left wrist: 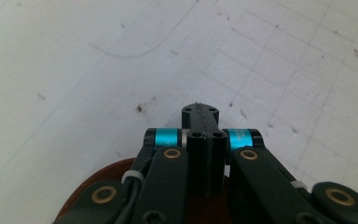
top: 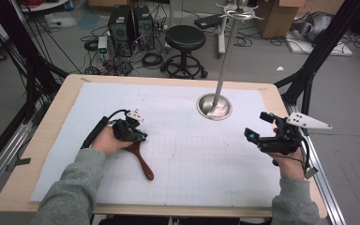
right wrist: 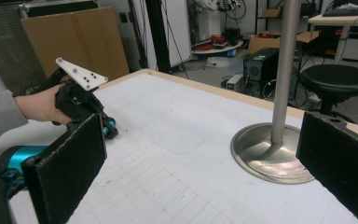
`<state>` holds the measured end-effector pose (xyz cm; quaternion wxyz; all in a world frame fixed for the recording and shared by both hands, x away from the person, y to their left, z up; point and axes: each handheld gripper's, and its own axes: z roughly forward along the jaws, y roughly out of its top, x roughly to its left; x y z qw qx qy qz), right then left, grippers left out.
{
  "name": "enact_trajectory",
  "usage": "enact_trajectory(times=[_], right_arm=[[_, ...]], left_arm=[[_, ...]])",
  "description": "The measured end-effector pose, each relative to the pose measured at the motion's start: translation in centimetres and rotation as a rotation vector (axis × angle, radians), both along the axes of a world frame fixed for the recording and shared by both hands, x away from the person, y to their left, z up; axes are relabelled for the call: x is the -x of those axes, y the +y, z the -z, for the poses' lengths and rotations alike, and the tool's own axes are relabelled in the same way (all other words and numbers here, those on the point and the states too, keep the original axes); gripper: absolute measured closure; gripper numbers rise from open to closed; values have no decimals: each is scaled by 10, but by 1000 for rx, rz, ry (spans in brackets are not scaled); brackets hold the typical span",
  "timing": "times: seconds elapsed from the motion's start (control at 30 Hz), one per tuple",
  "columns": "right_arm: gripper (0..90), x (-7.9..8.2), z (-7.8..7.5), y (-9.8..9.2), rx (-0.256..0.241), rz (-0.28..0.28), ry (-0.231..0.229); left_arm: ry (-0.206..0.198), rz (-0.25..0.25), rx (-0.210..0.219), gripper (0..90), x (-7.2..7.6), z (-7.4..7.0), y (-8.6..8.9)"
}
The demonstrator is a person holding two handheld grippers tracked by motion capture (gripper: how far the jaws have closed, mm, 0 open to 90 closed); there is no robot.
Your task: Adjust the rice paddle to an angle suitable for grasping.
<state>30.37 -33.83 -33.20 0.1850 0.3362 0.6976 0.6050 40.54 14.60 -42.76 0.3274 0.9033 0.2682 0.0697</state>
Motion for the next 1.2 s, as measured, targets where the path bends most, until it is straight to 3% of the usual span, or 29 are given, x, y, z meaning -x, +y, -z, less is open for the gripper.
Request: enact_trajectory(times=[0.13, 0.17, 0.37, 0.5, 1.0, 1.2], right_arm=[[2, 0, 1, 3, 12, -14, 5], [3, -1, 1, 3, 14, -16, 3], [3, -1, 1, 3, 14, -19, 4], [3, -2, 1, 5, 18, -20, 6], [3, -5, 3, 9, 28, -34, 16], [2, -6, 3, 11, 30, -35, 22]], left_arm=[[-7, -26, 7, 897, 4, 1, 4], [-7, -11, -5, 897, 4, 0, 6], [-10, -56, 31, 897, 12, 3, 14], [-8, -72, 17, 897, 16, 1, 17], [-2, -116, 69, 897, 38, 5, 40], [-13, -135, 65, 897, 48, 5, 44]])
